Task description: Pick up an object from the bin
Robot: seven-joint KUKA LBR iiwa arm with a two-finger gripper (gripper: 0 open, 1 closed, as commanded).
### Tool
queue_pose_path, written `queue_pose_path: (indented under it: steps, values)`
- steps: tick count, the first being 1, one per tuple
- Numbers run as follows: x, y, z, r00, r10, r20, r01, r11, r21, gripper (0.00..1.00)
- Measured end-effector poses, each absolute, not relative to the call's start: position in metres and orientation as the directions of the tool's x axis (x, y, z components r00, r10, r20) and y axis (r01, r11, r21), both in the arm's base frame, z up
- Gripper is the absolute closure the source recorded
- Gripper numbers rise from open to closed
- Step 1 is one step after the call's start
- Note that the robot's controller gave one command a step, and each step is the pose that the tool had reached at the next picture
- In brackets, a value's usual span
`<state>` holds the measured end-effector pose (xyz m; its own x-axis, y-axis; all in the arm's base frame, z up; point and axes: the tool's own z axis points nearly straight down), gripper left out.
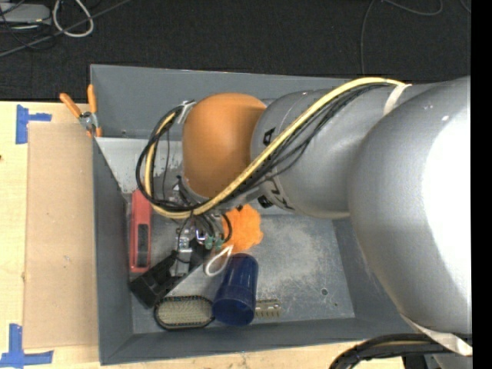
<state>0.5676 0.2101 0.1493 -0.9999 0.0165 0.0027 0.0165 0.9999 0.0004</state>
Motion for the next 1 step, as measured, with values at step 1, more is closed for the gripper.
queue_pose_path:
  steps: [1]
  values:
    - [0.5676, 0.2101, 0.1493, -1.0, 0.017, 0.003, 0.017, 1.0, 0.0, 0.0]
